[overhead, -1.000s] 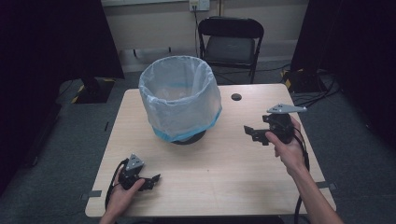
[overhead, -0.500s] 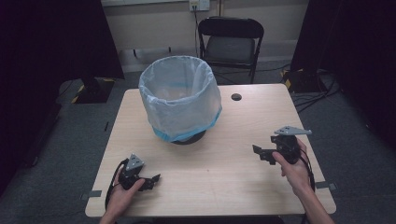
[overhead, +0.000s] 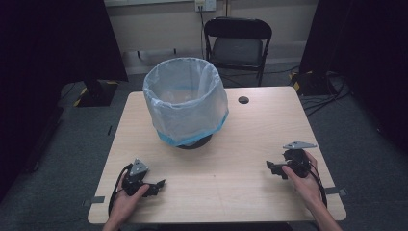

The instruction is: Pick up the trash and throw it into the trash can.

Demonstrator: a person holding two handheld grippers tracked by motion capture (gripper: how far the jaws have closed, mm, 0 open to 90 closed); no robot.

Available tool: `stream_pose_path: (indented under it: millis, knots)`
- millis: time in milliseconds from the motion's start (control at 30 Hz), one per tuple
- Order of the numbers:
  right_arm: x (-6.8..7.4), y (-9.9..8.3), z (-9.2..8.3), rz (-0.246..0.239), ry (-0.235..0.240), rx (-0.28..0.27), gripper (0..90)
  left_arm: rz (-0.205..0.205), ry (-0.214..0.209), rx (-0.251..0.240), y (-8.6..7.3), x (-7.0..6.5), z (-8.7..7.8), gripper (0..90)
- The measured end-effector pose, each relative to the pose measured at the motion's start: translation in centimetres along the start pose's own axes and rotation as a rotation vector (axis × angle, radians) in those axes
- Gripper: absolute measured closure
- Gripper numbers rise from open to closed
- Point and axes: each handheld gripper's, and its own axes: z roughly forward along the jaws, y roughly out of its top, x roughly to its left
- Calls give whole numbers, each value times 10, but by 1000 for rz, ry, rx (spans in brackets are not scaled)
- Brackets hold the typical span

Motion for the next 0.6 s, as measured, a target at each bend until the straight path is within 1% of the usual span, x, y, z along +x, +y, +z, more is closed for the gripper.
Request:
stream_pose_path:
  millis: [67,100,133,200,233,267,333,367,433,467,567,600]
  knots:
    - [-2,-1,5,2,-33,20,153,0,0,0,0,0,0,100]
    - [-2,-2,7,8,-41,23,156,-2,0,0,0,0,0,100]
    - [-3,-2,10,22,-36,28,157,-1,0,0,0,0,0,100]
    - [-4,-2,12,24,-33,28,156,0,0,0,0,0,0,100]
    - [-4,-4,19,24,-44,40,154,0,0,0,0,0,0,100]
    - [-5,-6,22,21,-53,48,146,0,0,0,0,0,0,100]
    - [-4,-9,23,13,-77,24,144,1,0,0,0,0,0,100]
    - [-5,-9,23,18,-75,22,146,-2,0,0,0,0,0,100]
    - [-5,-11,23,6,-83,12,130,-2,0,0,0,0,0,100]
    - [-5,-12,24,11,-85,1,121,0,0,0,0,0,0,100]
    - [-6,-15,27,6,-86,-36,96,-2,0,-1,0,0,0,100]
    - [-6,-15,27,6,-86,-36,96,-2,0,-1,0,0,0,100]
